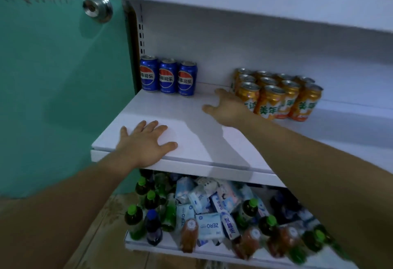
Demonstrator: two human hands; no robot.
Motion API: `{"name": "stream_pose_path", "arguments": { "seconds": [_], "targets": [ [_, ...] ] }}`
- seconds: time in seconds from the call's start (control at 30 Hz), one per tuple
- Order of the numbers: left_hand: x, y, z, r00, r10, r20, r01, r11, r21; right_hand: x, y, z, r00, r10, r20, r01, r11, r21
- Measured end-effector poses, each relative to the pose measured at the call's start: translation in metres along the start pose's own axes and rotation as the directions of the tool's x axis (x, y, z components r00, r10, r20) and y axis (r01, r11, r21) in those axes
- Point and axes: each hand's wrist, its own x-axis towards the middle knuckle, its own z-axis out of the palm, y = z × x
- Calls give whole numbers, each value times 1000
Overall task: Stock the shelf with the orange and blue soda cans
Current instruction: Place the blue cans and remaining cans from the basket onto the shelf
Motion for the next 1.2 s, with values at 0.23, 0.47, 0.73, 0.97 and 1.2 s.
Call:
{"name": "stream_pose_path", "arguments": {
  "seconds": [0.23,0.47,0.73,0.97,1.2],
  "targets": [
    [-36,118,-22,958,286,11,-278,941,-194,-167,85,-97,973,224,-49,-228,966,-118],
    [-147,331,31,636,761,124,-729,646,-228,-344,196,-148,785,603,-142,-618,779,-108],
    [-246,485,136,310,857,411,-899,405,-167,-539,299,-145,446,884,-139,-893,451,1],
    [-269,565,241,193,815,547,-956,282,-84,-643,401,-90,188,982,2,-980,188,64],
    [-234,633,348,182,719,671,-923,360,-135,-671,525,-7,132,971,201,-990,118,82]
  ]
}}
